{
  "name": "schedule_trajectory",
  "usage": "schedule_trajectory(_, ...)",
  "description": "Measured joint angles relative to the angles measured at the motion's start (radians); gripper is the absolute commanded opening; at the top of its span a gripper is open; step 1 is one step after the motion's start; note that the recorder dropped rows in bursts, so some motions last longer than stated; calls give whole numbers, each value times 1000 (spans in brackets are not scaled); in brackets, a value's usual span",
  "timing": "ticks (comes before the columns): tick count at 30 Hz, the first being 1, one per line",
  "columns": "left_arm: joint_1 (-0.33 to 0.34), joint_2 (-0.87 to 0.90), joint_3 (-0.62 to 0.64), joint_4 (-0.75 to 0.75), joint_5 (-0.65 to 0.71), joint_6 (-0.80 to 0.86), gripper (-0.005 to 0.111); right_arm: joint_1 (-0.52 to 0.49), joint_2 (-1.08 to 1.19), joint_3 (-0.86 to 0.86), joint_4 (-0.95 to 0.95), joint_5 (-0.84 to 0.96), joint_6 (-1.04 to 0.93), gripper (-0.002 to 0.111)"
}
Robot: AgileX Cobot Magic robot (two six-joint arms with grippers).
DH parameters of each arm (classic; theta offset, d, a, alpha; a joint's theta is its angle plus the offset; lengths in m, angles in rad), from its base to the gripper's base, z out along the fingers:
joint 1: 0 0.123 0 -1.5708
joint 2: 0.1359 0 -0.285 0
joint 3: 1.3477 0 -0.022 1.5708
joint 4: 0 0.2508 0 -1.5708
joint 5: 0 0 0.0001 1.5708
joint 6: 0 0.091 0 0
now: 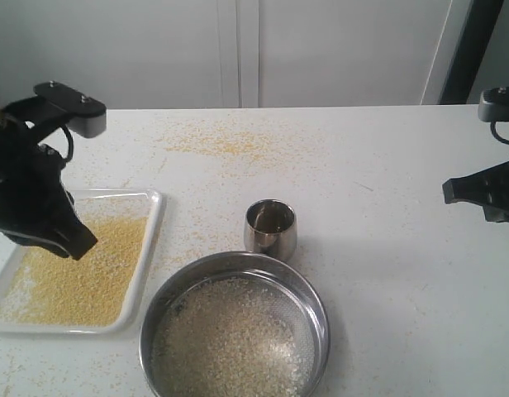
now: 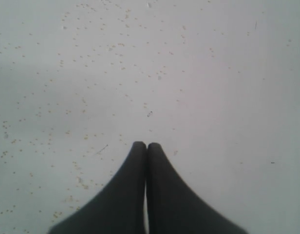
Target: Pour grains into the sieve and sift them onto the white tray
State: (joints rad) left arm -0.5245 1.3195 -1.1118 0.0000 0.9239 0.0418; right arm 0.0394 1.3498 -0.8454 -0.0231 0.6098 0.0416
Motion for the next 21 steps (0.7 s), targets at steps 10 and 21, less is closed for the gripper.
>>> schedule_trajectory(10,0,-216,118,-10,-106,-55,0,0,0,0,0,0,0,0)
schedule_trajectory(21,0,-472,207,-47,-75,-63,0,0,0,0,0,0,0,0)
